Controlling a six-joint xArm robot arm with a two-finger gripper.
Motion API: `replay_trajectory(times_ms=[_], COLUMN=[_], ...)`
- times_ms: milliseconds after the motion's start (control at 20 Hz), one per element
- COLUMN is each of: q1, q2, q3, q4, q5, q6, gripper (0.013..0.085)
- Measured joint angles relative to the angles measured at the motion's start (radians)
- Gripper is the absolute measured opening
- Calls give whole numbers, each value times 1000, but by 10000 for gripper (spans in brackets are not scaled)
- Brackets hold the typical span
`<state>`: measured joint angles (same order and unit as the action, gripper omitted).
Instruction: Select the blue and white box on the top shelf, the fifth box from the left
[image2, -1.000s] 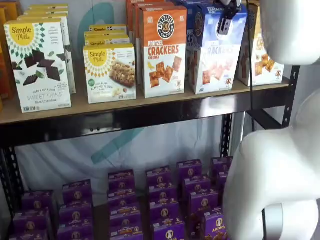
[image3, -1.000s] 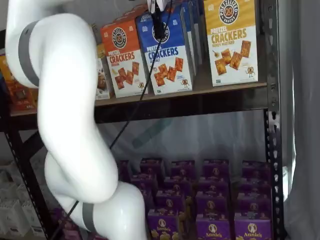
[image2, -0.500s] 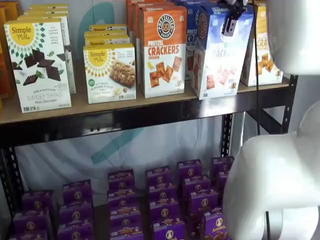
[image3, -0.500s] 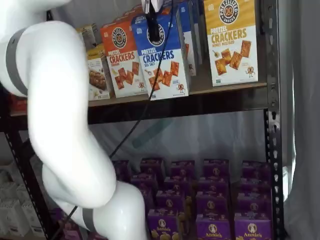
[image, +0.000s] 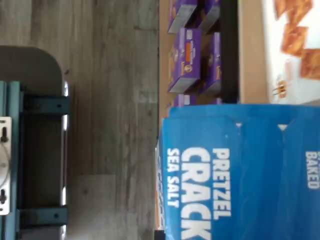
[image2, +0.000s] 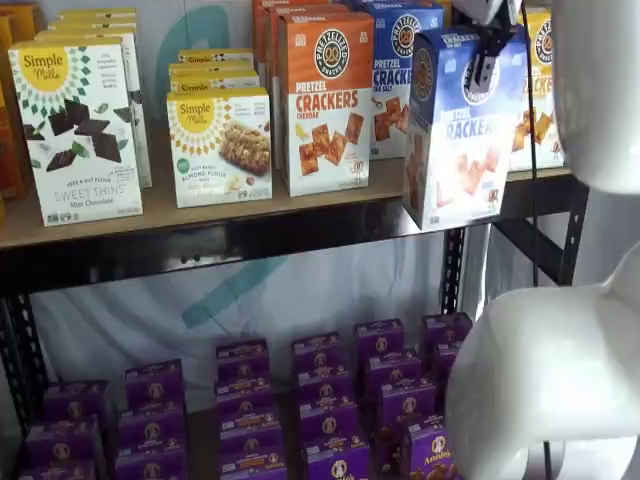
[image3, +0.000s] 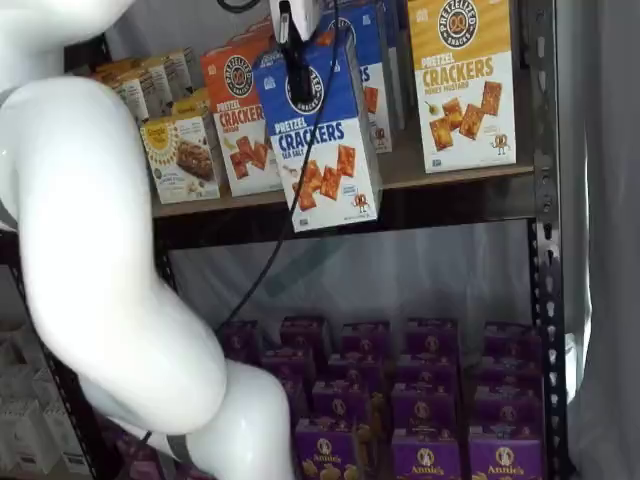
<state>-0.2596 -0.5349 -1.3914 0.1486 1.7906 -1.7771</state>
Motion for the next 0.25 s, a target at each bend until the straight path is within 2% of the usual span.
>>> replay_trajectory(times_ms=[250], q1=[-25], q2=[-67], q3=[76], q4=[-16], q5=[2], q6=[-31], gripper=[570])
